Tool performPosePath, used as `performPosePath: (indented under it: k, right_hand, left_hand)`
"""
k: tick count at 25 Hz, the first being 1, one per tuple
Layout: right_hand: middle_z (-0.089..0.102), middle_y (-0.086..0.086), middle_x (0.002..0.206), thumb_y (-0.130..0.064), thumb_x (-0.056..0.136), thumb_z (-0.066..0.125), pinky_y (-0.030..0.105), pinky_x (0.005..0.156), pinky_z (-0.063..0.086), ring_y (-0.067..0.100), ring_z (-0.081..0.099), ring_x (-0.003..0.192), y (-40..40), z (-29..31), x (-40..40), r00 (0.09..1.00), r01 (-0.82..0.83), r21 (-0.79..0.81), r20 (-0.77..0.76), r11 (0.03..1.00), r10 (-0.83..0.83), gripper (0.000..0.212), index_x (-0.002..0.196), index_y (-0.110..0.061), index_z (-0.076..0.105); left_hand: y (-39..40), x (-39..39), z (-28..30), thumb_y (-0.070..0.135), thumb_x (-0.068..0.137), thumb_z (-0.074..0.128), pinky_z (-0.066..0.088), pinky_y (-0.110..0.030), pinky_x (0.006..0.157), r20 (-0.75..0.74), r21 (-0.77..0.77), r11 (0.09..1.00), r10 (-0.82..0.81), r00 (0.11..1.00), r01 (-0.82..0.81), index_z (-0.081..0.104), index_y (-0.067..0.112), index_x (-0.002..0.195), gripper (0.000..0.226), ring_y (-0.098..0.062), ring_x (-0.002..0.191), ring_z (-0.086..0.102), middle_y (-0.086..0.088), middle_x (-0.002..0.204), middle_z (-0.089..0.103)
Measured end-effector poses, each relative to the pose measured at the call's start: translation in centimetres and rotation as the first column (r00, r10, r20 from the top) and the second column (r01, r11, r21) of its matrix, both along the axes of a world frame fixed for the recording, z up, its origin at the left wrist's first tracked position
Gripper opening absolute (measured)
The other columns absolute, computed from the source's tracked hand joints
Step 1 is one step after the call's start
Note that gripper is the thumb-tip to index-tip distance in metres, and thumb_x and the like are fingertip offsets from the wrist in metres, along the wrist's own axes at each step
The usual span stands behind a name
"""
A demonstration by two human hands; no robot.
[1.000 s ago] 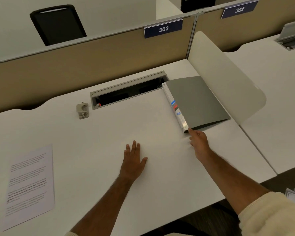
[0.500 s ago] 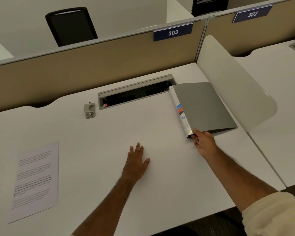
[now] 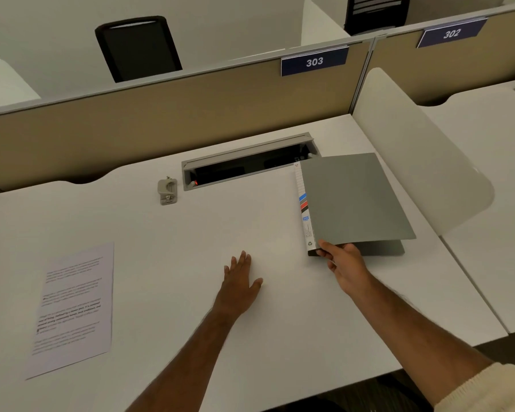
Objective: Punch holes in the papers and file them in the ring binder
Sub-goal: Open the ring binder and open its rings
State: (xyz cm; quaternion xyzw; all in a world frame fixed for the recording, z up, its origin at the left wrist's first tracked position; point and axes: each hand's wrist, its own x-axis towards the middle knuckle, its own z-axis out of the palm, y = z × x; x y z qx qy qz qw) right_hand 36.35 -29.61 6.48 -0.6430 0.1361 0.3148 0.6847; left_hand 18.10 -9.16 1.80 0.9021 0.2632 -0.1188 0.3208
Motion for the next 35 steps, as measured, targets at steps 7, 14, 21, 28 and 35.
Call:
performPosePath:
  k: [7,14,21,28,35]
  right_hand:
    - [0.075,0.004,0.103,-0.002,0.088,0.072,0.011,0.057,0.05,0.007,0.074,0.074,2.6,1.3,-4.6,0.971,-0.145,-0.099,0.179,0.985,0.161,0.029,0.116,-0.007,0.067]
    - [0.073,-0.015,0.081,-0.017,0.088,0.075,0.005,0.064,0.048,-0.01,0.068,0.072,5.1,2.0,-8.4,0.836,-0.336,-0.362,0.311,0.87,0.452,0.018,0.105,-0.013,0.068]
    - [0.072,-0.006,0.088,-0.041,0.087,0.069,0.034,0.077,0.057,0.012,0.072,0.08,7.2,1.3,-11.6,0.537,-0.426,-0.654,0.373,0.625,0.756,0.025,0.096,-0.018,0.064]
    - [0.068,0.0,0.099,-0.04,0.093,0.062,0.036,0.083,0.045,0.024,0.065,0.088,9.2,1.4,-14.6,0.13,-0.331,-0.832,0.427,0.445,0.895,0.027,0.1,-0.014,0.066]
    - [0.062,-0.006,0.076,-0.032,0.086,0.06,0.037,0.069,0.047,0.02,0.061,0.061,11.5,1.2,-17.4,-0.074,-0.341,-0.861,0.425,0.377,0.902,0.021,0.089,-0.032,0.039]
  left_hand:
    - [1.6,-2.2,0.6,0.034,0.108,0.045,-0.007,-0.033,0.125,0.029,-0.06,0.995,0.082,0.996,-0.08,0.007,0.015,0.164,0.071,-0.017,0.158,-0.012,0.003,0.172,-0.002]
    - [3.1,-4.6,1.3,0.033,0.108,0.046,-0.005,-0.034,0.126,0.05,-0.078,0.989,0.131,0.99,-0.127,0.008,0.016,0.164,0.07,-0.017,0.158,-0.012,0.004,0.172,0.0]
    - [5.0,-7.1,2.5,0.036,0.108,0.045,-0.002,-0.036,0.127,0.043,-0.092,0.977,0.199,0.979,-0.194,0.008,0.018,0.164,0.069,-0.016,0.158,-0.011,0.004,0.172,0.001]
    - [7.0,-9.0,4.7,0.045,0.104,0.052,0.018,-0.05,0.124,0.013,-0.209,0.906,0.378,0.926,-0.368,0.012,0.032,0.164,0.073,-0.03,0.159,-0.003,-0.002,0.173,-0.001]
    - [9.5,-10.0,9.7,0.057,0.103,0.044,0.029,-0.037,0.121,0.192,-0.414,0.791,0.559,0.806,-0.45,0.035,0.031,0.158,0.062,-0.016,0.15,0.036,0.006,0.163,0.037]
